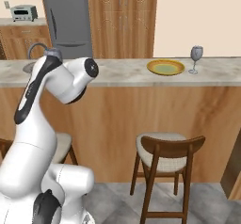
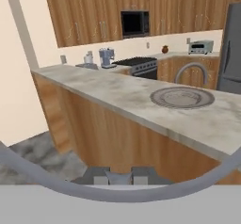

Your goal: Retrieve the wine glasses from the counter and place one next to each plate.

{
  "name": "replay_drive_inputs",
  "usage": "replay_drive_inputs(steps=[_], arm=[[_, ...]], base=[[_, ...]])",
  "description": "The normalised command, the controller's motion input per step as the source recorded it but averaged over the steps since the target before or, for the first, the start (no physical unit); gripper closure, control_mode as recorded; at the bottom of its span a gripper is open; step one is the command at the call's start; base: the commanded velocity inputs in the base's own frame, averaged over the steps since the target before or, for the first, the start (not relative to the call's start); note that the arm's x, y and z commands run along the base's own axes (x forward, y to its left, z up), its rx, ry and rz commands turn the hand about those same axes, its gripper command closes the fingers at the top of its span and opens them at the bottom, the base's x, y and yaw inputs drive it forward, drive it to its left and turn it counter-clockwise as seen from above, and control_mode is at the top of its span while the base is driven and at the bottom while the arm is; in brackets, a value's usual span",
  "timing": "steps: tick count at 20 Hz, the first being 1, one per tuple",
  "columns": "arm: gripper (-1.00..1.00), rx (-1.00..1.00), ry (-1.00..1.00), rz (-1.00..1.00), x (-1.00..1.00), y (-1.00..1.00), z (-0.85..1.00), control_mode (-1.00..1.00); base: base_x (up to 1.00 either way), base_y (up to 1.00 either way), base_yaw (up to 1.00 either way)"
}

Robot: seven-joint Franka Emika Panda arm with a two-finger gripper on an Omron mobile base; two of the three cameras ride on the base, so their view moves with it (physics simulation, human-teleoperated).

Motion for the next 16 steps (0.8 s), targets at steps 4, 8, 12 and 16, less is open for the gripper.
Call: replay_drive_inputs(steps=[4,8,12,16], arm=[[1.0,-0.16,-0.02,0.0,0.24,0.32,0.0,-1.0],[1.0,-0.1,0.0,-0.01,0.16,0.25,0.0,-1.0],[1.0,0.0,0.0,-0.03,0.19,0.0,0.0,-1.0],[1.0,0.0,0.03,-0.06,0.43,0.03,0.0,-1.0]], base=[[0.0,0.0,0.0],[0.0,0.0,0.0],[0.0,0.0,0.0],[0.0,0.0,0.0]])
